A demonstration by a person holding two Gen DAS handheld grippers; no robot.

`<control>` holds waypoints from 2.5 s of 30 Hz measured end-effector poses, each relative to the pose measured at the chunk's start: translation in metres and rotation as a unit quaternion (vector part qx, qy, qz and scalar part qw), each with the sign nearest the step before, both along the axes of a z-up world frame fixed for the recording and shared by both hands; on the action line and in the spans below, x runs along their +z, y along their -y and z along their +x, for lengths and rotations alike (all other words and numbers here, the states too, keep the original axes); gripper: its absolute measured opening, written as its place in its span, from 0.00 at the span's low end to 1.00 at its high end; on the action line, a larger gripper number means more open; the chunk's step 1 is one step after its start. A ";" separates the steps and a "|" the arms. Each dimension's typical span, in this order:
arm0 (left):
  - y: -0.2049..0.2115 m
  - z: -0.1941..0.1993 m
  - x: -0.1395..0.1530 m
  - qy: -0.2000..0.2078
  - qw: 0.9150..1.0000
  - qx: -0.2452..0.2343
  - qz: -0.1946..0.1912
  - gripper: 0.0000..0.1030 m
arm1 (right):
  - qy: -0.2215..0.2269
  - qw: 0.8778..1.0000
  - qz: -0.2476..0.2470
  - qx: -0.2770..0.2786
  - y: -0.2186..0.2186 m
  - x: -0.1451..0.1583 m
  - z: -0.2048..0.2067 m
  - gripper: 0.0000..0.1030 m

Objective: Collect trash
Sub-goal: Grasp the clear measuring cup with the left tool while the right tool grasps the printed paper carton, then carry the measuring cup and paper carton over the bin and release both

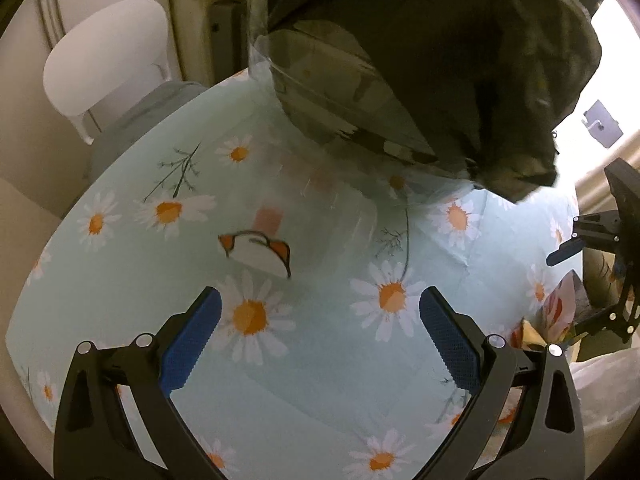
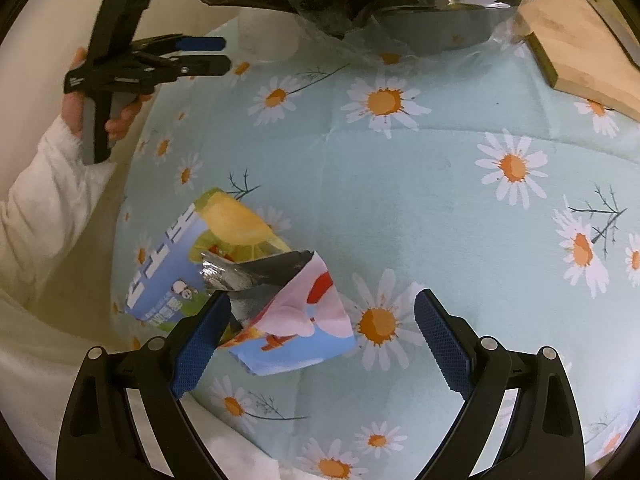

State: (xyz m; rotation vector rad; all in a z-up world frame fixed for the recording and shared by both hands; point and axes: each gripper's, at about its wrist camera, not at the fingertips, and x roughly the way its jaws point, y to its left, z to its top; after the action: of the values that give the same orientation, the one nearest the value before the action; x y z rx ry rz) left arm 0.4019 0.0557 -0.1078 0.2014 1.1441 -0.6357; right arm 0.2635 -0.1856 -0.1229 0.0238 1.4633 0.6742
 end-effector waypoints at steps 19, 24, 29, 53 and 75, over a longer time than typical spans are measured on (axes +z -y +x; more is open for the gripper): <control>0.017 0.014 -0.002 0.036 0.998 -0.032 0.027 0.73 | -0.009 1.000 0.008 -0.007 0.001 -0.019 0.002 0.18; 0.014 0.004 0.006 0.038 0.998 -0.024 0.032 0.73 | 0.002 1.000 0.012 -0.004 0.001 -0.011 -0.001 0.08; 0.009 -0.012 0.015 0.038 0.998 -0.012 0.047 0.73 | 0.027 1.000 -0.006 -0.010 0.007 0.001 -0.004 0.02; -0.021 -0.133 0.075 0.059 0.992 0.095 0.052 0.73 | 0.069 0.994 -0.052 -0.070 0.034 0.064 -0.021 0.01; 0.010 -0.190 0.102 0.040 0.994 0.088 0.040 0.73 | 0.169 0.983 -0.051 -0.056 0.046 0.168 -0.017 0.01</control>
State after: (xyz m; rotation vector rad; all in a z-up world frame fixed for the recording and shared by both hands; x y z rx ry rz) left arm 0.2119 0.0457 -0.0059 0.1907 1.0976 -0.4218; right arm 0.2469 -0.2312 0.0449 -0.0840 1.1582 0.4840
